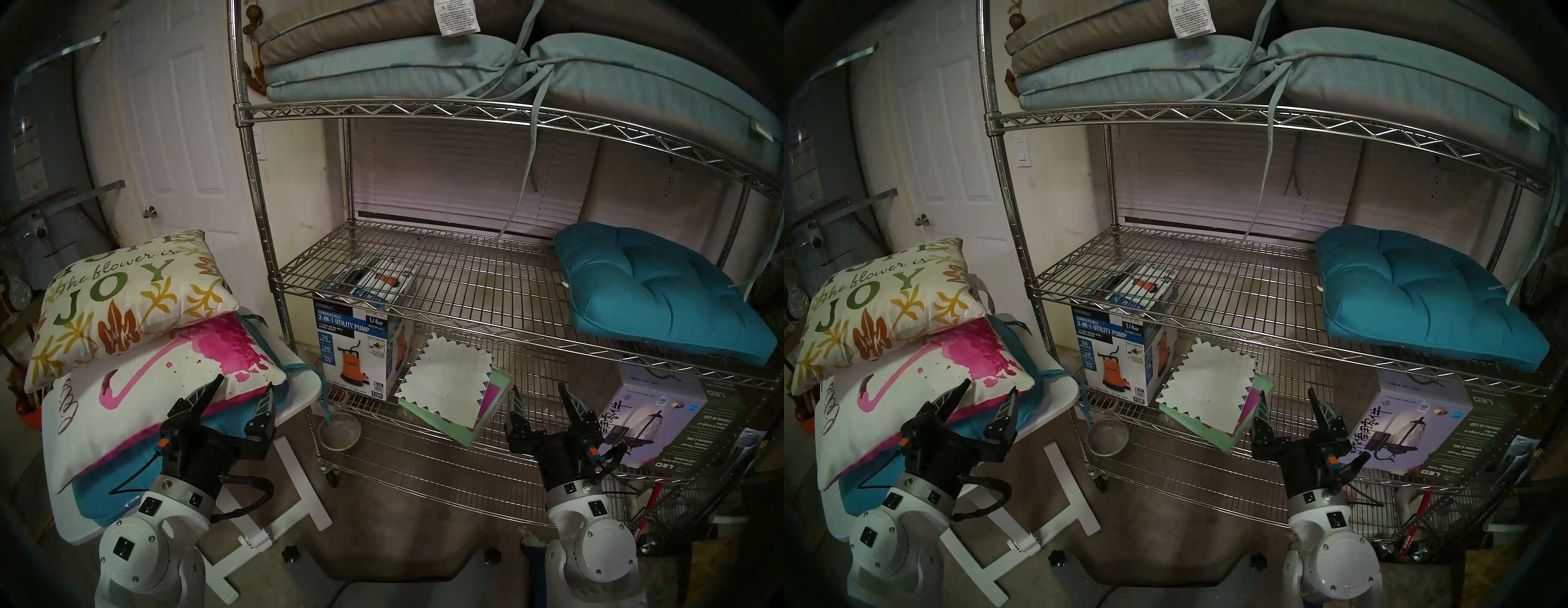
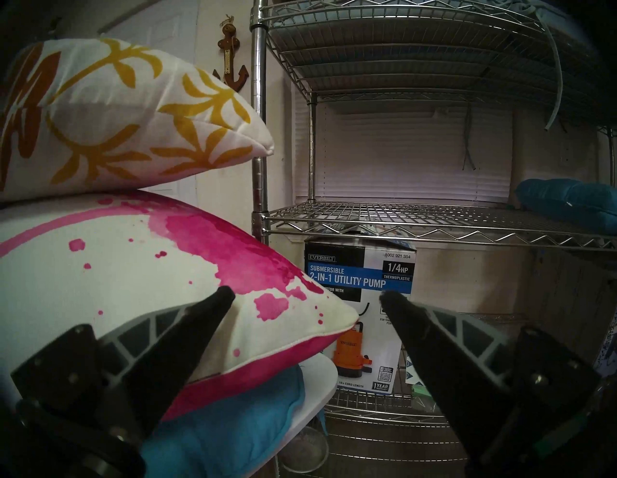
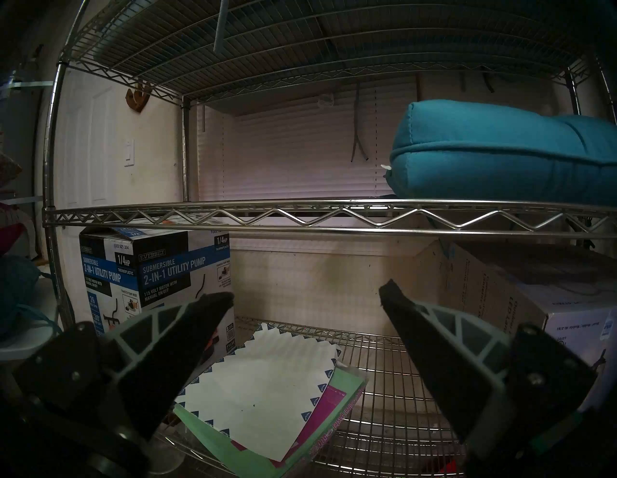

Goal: Put cushion on the shelf

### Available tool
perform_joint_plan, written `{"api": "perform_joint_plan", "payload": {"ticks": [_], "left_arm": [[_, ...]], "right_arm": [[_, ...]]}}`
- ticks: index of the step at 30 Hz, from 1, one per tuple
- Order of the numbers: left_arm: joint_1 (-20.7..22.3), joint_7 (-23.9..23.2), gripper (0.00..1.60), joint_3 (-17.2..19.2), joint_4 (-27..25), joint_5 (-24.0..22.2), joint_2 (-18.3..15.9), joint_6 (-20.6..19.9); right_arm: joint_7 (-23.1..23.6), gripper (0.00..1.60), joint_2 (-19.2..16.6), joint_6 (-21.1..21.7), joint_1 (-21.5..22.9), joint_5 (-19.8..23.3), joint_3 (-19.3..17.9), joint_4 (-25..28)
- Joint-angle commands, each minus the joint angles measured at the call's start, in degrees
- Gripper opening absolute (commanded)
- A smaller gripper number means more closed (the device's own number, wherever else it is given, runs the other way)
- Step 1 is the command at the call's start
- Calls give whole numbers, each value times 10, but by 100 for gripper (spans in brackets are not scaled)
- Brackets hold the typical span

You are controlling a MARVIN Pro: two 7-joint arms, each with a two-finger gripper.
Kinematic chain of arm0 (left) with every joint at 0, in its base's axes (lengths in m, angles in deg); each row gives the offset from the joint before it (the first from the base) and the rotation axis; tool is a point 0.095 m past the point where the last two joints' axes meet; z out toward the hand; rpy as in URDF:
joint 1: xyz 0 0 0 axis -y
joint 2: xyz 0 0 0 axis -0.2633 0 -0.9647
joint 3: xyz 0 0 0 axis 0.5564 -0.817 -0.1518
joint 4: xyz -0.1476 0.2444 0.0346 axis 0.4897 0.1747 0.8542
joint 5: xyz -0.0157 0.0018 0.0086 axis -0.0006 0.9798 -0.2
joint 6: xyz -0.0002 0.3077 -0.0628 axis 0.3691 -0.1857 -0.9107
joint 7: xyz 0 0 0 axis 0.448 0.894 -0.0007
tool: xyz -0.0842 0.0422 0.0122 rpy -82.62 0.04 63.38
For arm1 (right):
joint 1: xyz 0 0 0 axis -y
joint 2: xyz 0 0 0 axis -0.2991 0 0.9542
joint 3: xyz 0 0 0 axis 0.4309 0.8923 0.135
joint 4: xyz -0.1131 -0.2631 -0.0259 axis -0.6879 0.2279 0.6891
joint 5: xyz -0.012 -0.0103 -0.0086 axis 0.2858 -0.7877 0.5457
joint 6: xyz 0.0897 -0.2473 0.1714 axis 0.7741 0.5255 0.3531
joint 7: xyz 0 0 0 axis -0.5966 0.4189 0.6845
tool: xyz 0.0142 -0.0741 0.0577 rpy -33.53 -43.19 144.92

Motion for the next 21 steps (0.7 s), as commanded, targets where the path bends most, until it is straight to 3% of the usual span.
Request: {"api": "perform_joint_plan", "payload": {"ticks": [1,12,21], "left_arm": [[-2,20,160,-4,-38,62,-6,16],[-12,74,160,-27,-58,208,-4,-15],[13,112,160,-9,-58,256,-5,-2]], "right_arm": [[0,160,0,-2,1,0,0,11],[0,160,0,-2,1,0,0,11],[0,160,0,-2,1,0,0,10]]}}
